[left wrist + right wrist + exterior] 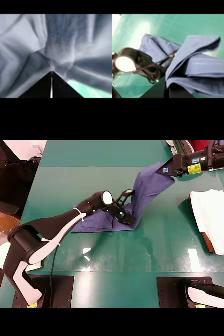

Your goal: Fold the shirts.

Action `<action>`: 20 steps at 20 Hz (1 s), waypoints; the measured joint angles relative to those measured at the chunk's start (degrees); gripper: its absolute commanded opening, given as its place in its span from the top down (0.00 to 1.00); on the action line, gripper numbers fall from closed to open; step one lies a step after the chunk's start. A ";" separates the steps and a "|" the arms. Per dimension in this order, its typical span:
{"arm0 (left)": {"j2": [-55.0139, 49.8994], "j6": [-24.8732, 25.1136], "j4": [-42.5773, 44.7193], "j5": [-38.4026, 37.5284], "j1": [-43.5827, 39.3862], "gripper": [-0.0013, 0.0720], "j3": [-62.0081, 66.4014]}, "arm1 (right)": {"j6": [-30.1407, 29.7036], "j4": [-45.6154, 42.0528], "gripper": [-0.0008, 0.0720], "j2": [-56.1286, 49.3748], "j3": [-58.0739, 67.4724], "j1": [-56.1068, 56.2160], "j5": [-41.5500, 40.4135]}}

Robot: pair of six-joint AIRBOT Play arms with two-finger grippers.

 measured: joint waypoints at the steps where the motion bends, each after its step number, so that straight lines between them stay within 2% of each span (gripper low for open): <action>1: 1.33 0.02 0.63 -0.31 0.76 0.94 0.00 | -0.44 0.00 0.97 0.00 0.04 0.63 -0.33; 7: 13.22 0.09 9.46 -3.56 10.78 0.94 0.02 | -2.99 0.04 0.97 -1.55 0.92 6.82 -3.30; 13: 26.53 0.15 17.22 -6.67 26.18 0.94 0.02 | -6.08 0.13 0.96 -13.97 10.69 20.81 -6.49; 14: 28.26 0.15 17.92 -7.10 28.46 0.94 0.02 | -6.54 0.11 0.86 -17.16 12.85 23.67 -7.21; 15: 29.88 0.15 18.56 -7.74 30.73 0.94 0.04 | -6.80 0.11 0.37 -20.22 14.84 26.23 -8.07; 16: 31.23 0.15 19.02 -8.39 32.89 0.94 0.02 | -7.04 0.17 0.00 -23.47 16.98 28.87 -8.94; 18: 33.09 0.15 19.61 -9.84 36.44 0.94 0.04 | -7.34 0.20 0.09 -28.72 20.04 33.03 -10.27; 20: 34.10 0.15 20.04 -11.72 38.99 0.94 0.04 | -7.48 0.35 0.24 -31.23 20.92 35.17 -11.19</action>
